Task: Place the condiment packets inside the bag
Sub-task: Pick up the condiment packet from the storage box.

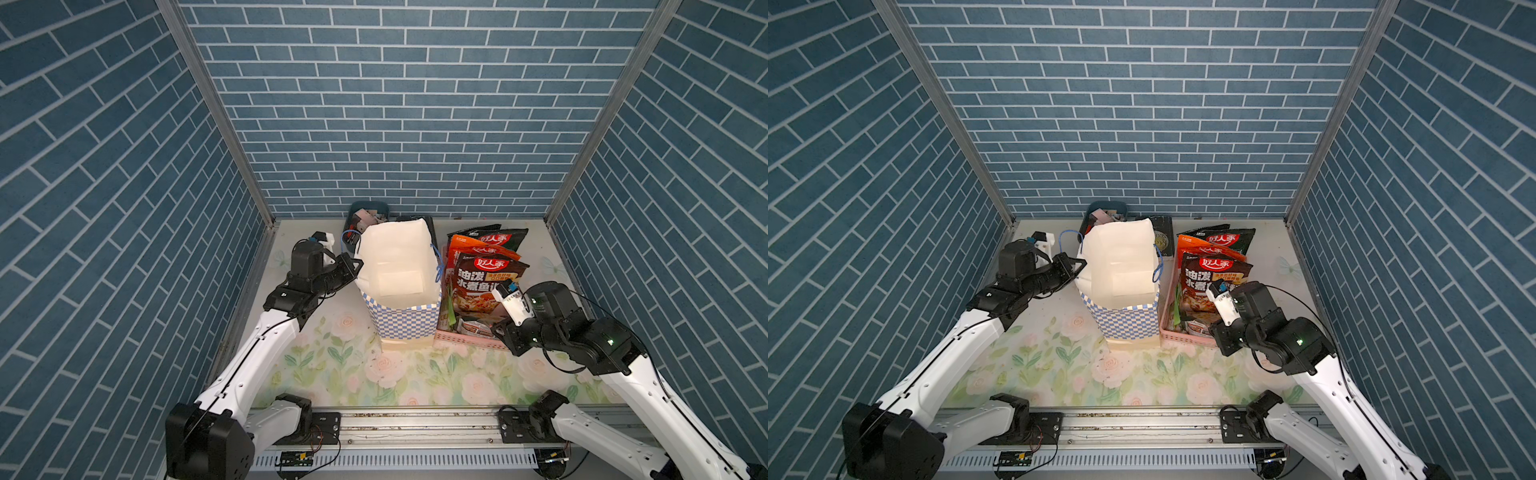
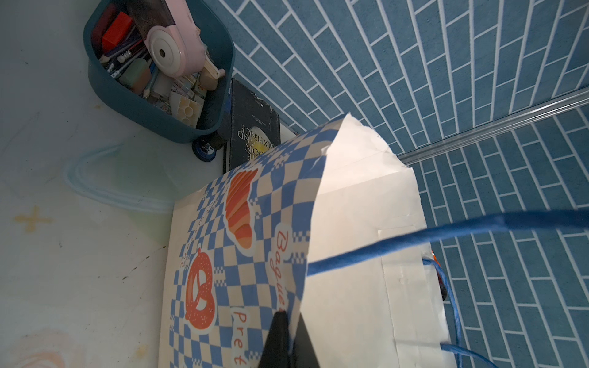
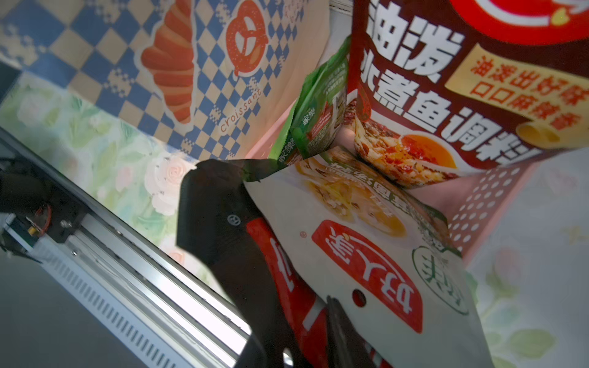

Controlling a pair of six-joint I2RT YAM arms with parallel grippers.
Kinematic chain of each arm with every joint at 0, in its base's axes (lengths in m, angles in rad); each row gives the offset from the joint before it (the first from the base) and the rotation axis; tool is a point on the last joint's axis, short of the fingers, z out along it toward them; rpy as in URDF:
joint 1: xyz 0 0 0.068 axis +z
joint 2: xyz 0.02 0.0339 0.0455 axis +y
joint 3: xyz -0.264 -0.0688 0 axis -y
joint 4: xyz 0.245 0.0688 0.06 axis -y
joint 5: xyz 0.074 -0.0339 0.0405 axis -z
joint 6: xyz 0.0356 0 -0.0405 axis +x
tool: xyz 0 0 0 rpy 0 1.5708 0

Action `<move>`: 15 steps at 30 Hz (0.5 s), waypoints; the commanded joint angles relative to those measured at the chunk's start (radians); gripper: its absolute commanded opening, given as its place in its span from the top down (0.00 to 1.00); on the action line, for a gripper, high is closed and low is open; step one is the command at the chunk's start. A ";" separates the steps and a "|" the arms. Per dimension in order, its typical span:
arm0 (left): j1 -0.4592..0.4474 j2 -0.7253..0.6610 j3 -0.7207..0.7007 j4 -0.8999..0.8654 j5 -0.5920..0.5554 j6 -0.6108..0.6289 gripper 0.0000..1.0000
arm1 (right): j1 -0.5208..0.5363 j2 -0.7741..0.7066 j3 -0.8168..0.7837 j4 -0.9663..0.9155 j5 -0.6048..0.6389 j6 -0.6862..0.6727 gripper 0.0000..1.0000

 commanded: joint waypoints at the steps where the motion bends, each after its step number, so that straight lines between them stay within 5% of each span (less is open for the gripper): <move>1: -0.002 0.000 0.016 0.013 -0.003 0.022 1.00 | 0.004 0.007 0.072 -0.019 0.065 0.018 0.94; 2: -0.002 0.001 0.018 0.013 -0.003 0.024 1.00 | 0.004 0.007 0.099 -0.008 0.069 0.018 1.00; 15: -0.002 -0.007 0.032 -0.014 -0.005 0.061 1.00 | 0.005 0.083 0.517 0.308 0.018 -0.006 1.00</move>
